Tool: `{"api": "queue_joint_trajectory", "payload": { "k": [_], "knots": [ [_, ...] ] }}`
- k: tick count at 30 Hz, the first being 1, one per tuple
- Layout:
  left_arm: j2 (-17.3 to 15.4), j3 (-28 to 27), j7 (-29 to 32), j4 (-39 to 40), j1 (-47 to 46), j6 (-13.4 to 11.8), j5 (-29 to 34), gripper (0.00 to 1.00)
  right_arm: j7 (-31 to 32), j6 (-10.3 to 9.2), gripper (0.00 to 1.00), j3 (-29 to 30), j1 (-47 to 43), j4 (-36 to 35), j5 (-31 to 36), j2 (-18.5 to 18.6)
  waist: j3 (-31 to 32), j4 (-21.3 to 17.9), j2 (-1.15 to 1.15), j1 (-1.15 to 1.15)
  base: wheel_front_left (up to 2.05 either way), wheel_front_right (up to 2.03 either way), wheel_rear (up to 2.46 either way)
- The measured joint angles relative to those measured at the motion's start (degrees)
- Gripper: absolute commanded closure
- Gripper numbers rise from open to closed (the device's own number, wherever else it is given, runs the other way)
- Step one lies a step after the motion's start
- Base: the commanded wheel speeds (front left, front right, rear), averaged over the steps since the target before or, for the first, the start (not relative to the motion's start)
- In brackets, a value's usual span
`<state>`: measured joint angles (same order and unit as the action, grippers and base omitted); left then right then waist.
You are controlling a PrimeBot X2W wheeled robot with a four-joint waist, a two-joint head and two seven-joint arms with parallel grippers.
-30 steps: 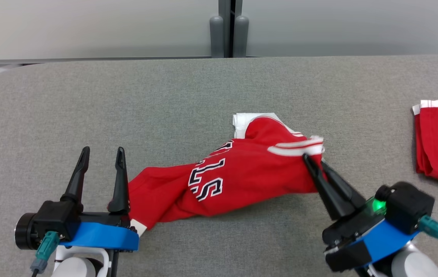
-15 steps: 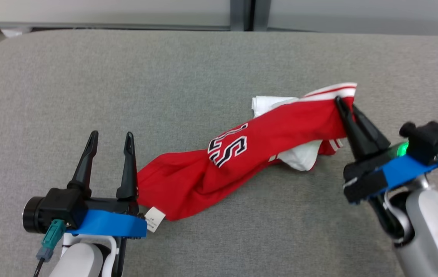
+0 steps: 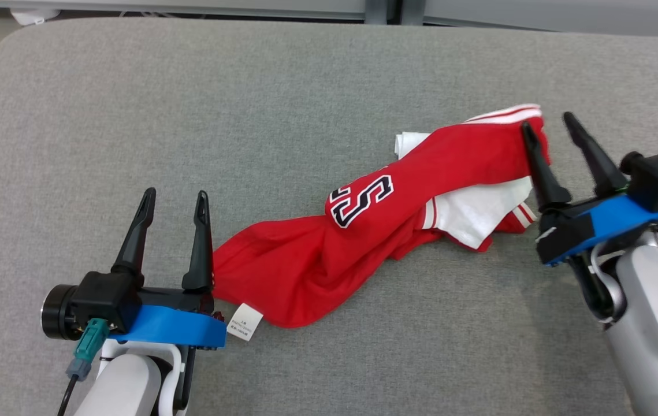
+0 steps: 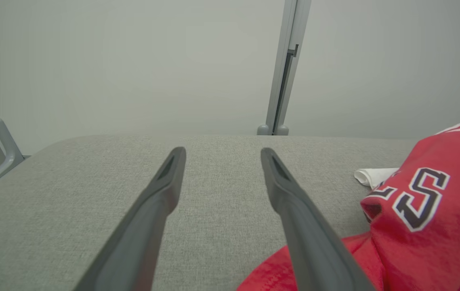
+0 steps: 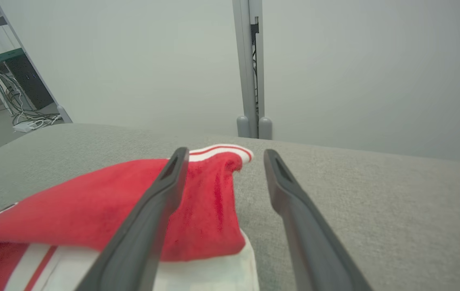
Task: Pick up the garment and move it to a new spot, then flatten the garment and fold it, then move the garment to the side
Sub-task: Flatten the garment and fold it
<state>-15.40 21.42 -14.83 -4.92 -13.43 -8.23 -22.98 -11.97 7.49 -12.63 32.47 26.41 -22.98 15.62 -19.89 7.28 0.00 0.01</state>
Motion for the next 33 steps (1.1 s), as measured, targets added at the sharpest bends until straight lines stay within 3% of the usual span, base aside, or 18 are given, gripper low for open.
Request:
{"api": "queue_joint_trajectory", "payload": {
  "k": [8,16,24,33],
  "knots": [
    [-1.07,-0.40,-0.08,-0.70,1.19,-0.82,0.79,0.00,-2.31,0.00,0.00,7.19,-7.68,-7.90,5.69,0.37,3.39,-2.39,-0.01,-0.01,0.00,0.00,0.00],
    [-2.76,-0.53,0.78,-0.62,4.34,-1.53,0.76,0.00,2.65,0.00,0.00,13.90,-22.54,-21.64,9.46,-3.87,8.06,-4.87,-0.01,-0.01,0.00,0.00,0.00],
    [-4.27,-0.53,2.34,0.75,7.22,-2.55,0.70,0.00,8.18,0.00,0.00,15.56,-31.88,-31.11,11.27,-8.15,10.99,-6.81,-0.01,-0.02,0.00,0.00,0.00],
    [-4.99,-0.48,3.24,2.02,7.97,-3.24,0.59,0.00,9.93,0.00,0.00,15.74,-33.03,-33.65,11.35,-8.90,11.26,-7.17,-0.01,-0.01,0.00,0.00,0.00]
  ]
}}
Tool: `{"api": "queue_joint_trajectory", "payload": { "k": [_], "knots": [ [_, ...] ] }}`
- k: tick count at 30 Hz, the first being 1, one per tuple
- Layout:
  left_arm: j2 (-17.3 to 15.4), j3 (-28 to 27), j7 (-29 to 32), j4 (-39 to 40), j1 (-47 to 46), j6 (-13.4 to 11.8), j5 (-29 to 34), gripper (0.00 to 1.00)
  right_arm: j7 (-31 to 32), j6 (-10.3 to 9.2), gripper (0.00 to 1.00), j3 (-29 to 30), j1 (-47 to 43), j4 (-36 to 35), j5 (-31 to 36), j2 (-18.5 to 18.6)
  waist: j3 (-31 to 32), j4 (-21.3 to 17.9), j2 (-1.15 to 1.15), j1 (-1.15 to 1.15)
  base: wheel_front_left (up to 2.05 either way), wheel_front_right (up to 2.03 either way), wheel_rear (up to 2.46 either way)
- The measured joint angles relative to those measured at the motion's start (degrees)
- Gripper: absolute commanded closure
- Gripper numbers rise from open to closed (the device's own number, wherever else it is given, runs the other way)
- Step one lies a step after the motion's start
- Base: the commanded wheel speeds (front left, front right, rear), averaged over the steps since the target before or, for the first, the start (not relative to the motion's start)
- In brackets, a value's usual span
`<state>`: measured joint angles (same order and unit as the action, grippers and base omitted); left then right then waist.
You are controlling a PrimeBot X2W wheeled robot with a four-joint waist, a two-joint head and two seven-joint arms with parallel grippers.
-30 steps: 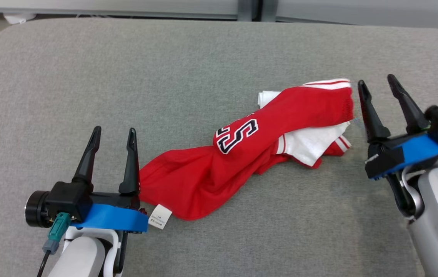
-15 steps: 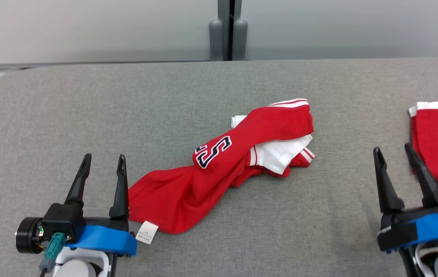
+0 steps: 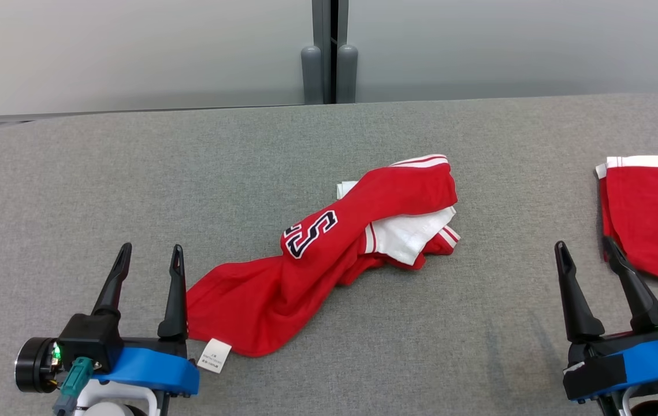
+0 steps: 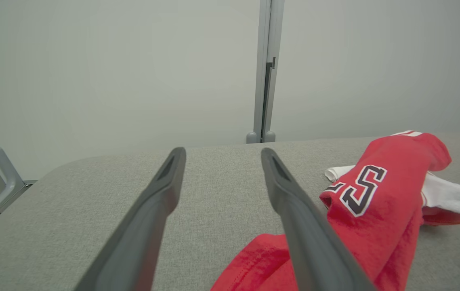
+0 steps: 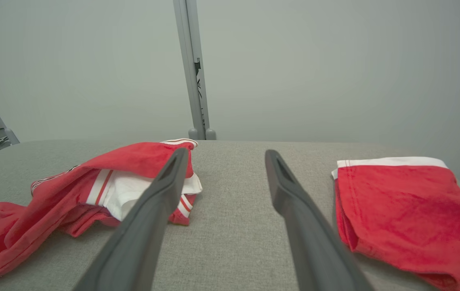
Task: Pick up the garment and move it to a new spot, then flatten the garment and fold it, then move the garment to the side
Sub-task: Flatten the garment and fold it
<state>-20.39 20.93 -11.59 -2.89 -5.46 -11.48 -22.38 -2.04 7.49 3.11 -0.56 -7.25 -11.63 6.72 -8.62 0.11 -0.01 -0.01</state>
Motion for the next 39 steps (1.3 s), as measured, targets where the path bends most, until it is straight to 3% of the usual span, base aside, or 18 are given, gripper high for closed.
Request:
{"api": "queue_joint_trajectory", "payload": {
  "k": [11,19,25,26,27,28,35,39],
  "knots": [
    [-0.33,0.26,0.42,1.45,-0.63,-0.43,-0.13,0.00,4.91,0.00,0.00,-2.80,1.01,1.86,0.35,0.41,-1.75,0.70,0.00,0.00,0.00,0.00,0.00],
    [0.26,0.67,-0.03,1.26,-3.83,0.11,0.02,0.00,6.09,0.00,0.00,-13.33,9.43,12.62,-2.99,0.27,-5.38,2.94,0.01,0.01,0.00,0.00,0.00],
    [0.93,0.94,-0.73,0.43,-5.23,0.43,-0.11,0.00,3.13,0.00,0.00,-16.73,15.40,19.84,-4.20,-0.34,-7.35,4.74,0.02,0.02,0.00,0.00,0.00],
    [0.97,0.92,-0.90,0.30,-5.26,0.43,-0.16,0.00,2.56,0.00,0.49,-17.00,15.94,20.51,-4.25,-0.40,-7.53,4.92,0.02,0.02,0.00,0.00,0.00],
    [0.97,0.91,-0.96,0.15,-5.27,0.43,-0.20,0.00,2.08,0.00,0.64,-17.27,16.38,21.12,-4.34,-0.41,-7.66,5.04,0.02,0.02,0.00,0.00,0.00],
    [0.97,0.89,-1.11,0.07,-5.28,0.43,-0.21,0.00,1.63,0.00,1.00,-17.49,16.70,21.59,-4.43,-0.41,-7.77,5.11,0.02,0.02,0.00,0.00,0.00],
    [1.10,0.74,-1.64,-0.46,-5.29,0.36,-0.30,0.00,-1.04,0.00,1.00,-16.46,16.74,20.58,-4.23,0.48,-7.70,4.48,0.02,0.01,0.00,0.00,0.00],
    [1.16,0.89,-1.74,-0.63,-5.26,0.35,-0.32,0.00,-1.13,0.00,1.00,-13.19,11.51,16.80,-3.47,0.29,-7.17,3.86,0.02,0.01,0.00,0.00,0.00]
  ]
}}
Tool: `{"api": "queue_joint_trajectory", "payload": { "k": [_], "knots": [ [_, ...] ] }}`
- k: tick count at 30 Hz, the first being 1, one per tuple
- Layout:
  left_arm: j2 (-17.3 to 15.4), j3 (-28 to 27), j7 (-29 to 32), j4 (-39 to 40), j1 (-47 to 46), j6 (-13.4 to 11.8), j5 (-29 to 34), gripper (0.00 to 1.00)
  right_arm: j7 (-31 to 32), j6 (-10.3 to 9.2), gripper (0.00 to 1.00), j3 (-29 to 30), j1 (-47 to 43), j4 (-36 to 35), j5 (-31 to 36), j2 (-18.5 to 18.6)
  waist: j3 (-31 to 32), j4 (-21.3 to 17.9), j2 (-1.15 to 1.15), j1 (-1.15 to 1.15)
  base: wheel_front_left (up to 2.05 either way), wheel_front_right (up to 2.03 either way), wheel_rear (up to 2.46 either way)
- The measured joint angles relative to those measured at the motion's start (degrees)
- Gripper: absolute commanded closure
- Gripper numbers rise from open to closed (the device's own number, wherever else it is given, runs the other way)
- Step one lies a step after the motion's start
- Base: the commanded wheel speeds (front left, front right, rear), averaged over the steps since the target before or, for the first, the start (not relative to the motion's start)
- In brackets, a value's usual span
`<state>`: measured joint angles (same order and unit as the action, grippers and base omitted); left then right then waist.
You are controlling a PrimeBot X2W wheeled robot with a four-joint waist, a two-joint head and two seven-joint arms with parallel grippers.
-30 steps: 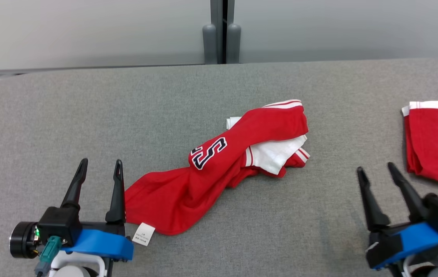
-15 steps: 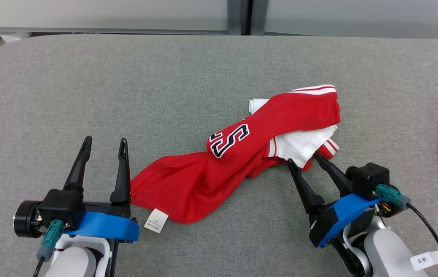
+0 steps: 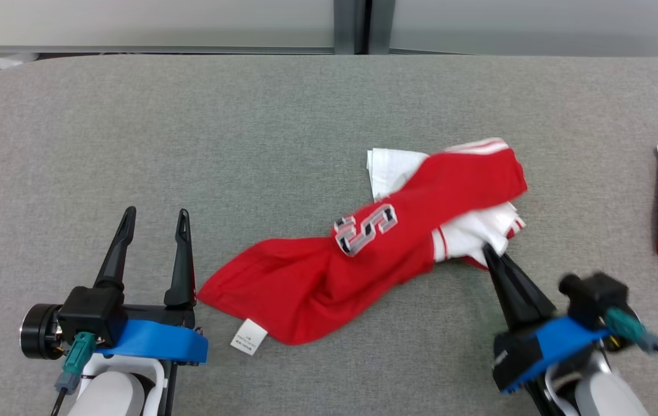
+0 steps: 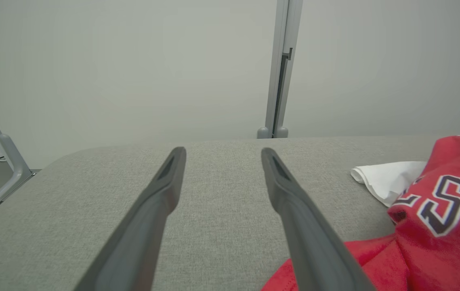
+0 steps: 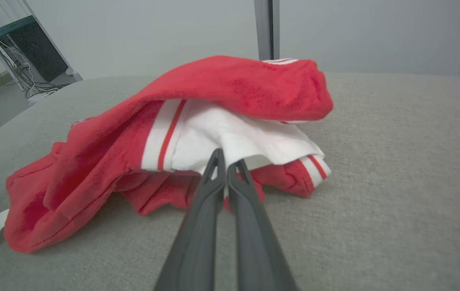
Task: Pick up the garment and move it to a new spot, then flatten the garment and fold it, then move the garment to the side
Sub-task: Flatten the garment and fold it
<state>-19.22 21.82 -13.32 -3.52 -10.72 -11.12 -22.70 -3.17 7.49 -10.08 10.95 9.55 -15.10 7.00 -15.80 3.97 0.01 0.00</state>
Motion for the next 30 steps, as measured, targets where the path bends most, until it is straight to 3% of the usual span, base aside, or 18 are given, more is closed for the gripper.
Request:
{"api": "queue_joint_trajectory", "payload": {
  "k": [7,12,13,14,20,30],
  "knots": [
    [-0.34,0.03,-0.21,-0.07,0.49,0.00,-0.37,0.00,-0.08,0.00,1.00,4.46,-11.96,-7.39,1.23,-3.45,0.32,-1.96,0.00,0.00,0.00,0.00,0.00],
    [-0.87,0.16,0.20,0.55,0.87,-0.16,-0.42,0.00,-0.12,0.00,1.00,5.41,-17.17,-7.01,-1.83,-3.91,0.49,-3.24,0.00,0.00,0.00,0.00,0.00],
    [-1.01,0.15,0.23,0.64,1.00,-0.20,-0.42,0.00,-0.10,0.00,0.55,4.99,-17.61,-6.30,-2.65,-3.92,0.51,-3.46,0.00,0.00,0.00,0.00,0.00],
    [-1.11,0.16,0.38,0.76,1.08,-0.31,-0.42,0.00,-0.35,0.00,0.01,4.45,-17.69,-5.86,-3.42,-3.93,0.58,-3.66,0.00,0.00,0.00,0.00,0.00],
    [-1.47,0.19,0.69,0.97,1.58,-0.69,-0.53,0.00,-3.45,0.00,0.00,4.92,-16.90,-7.82,-2.26,-4.04,1.43,-4.25,0.00,0.00,0.00,0.00,0.00],
    [-1.41,-0.31,0.52,0.88,3.85,-2.00,-1.30,0.00,-0.93,0.00,0.00,10.93,-15.05,-15.84,3.47,-2.44,4.38,-3.61,-0.01,-0.01,0.00,0.00,0.00]
  ]
}}
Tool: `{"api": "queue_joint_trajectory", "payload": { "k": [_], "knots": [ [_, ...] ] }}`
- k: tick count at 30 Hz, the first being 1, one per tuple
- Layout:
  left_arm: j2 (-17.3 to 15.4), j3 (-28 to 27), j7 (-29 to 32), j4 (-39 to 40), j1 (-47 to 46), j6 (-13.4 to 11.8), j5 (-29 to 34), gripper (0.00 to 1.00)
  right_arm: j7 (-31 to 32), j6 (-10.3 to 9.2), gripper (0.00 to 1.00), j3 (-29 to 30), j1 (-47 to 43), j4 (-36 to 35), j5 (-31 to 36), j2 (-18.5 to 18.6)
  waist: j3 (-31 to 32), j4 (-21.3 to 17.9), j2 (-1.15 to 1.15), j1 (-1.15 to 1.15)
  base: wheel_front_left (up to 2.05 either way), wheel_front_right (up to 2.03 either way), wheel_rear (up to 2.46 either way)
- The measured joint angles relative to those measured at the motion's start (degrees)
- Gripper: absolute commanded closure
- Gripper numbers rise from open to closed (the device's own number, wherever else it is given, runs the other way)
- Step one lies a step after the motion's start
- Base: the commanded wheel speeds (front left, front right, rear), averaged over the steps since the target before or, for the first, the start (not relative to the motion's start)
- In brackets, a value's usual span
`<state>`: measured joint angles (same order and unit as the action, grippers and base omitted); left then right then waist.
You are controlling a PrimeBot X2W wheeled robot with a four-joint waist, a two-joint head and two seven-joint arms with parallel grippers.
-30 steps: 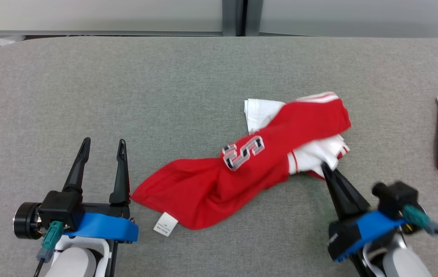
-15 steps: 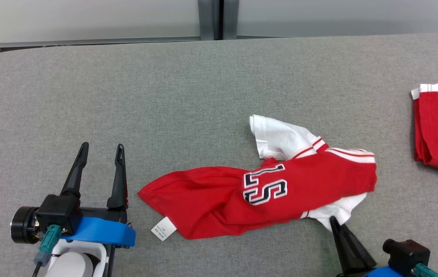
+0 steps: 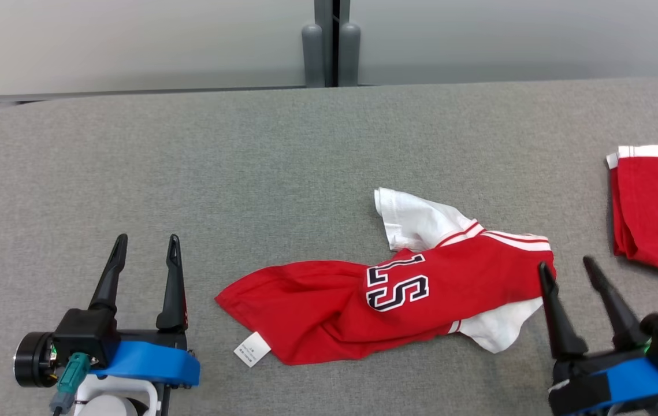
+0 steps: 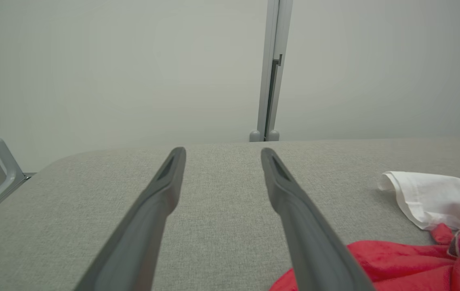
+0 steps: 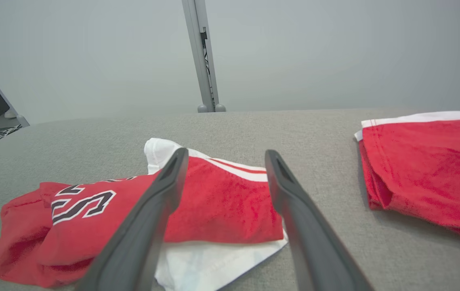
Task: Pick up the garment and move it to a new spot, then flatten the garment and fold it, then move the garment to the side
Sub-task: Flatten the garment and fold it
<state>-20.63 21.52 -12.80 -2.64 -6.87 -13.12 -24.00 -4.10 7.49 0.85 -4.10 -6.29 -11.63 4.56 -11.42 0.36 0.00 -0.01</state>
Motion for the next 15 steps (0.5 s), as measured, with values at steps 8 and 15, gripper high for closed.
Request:
{"api": "queue_joint_trajectory", "payload": {
  "k": [8,15],
  "knots": [
    [-0.03,0.73,0.14,0.37,1.14,-0.12,-0.21,0.00,2.78,0.00,0.00,1.36,3.14,-2.32,0.43,2.00,1.75,1.42,-0.01,0.00,0.00,0.00,0.00],
    [-0.32,0.77,0.35,0.84,1.50,-0.46,-0.51,0.00,3.04,0.00,0.00,1.05,3.20,-2.47,0.40,1.99,1.99,1.67,-0.01,0.00,0.00,0.00,0.00]
  ]
}}
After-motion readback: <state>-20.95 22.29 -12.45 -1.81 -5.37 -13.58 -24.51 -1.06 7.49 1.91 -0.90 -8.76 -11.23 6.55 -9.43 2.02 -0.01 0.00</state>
